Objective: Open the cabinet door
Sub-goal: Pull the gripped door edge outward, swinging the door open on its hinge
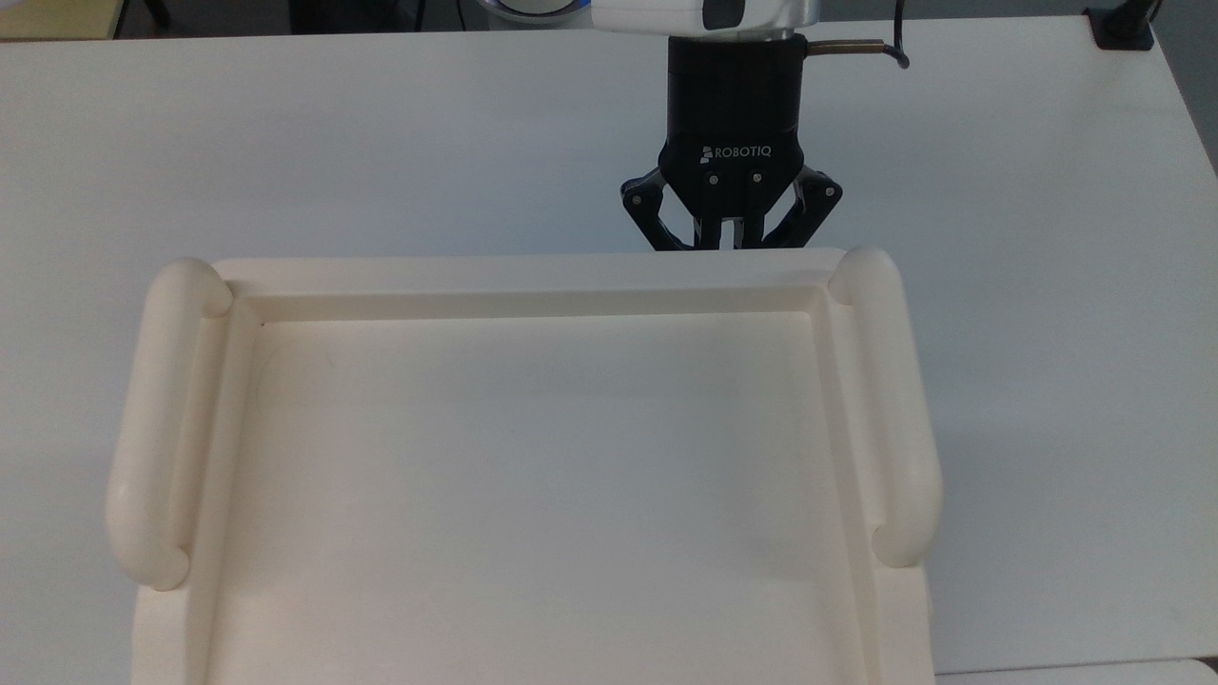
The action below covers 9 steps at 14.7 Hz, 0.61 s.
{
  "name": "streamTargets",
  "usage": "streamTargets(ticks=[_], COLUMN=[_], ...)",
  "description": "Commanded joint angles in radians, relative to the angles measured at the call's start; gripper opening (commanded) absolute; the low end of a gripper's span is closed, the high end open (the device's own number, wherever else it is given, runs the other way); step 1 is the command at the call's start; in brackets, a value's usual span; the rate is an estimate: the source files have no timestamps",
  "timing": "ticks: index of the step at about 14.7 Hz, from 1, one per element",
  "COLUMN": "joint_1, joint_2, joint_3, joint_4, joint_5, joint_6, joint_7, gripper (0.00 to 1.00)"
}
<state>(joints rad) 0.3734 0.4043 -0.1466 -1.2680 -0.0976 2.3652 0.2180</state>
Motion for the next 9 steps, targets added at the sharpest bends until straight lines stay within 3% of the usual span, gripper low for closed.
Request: streamTargets(ticks=[1,4,6,7,8,9], joint_1=[-0.007,-0.060,-0.134,-0.172,-0.204,-0.230], joint_2=[-0.143,-0.217,-0.257,-0.286,-0.307,-0.326], joint_3=[0.005,0.005,0.005,0.005,0.005,0.004], joint_4=[-0.129,-0.171,-0.178,-0.194,-0.209,-0.224], joint_5=[0.042,0.140,0.176,0.176,0.174,0.167], joint_6=[-0.159,-0.364,-0.508,-0.582,-0.615,-0.635], joint_7=[-0.087,-0.227,-0.290,-0.320,-0.322,-0.325], gripper=[0.03,0.08,0.38,0.60,0.93,1.00])
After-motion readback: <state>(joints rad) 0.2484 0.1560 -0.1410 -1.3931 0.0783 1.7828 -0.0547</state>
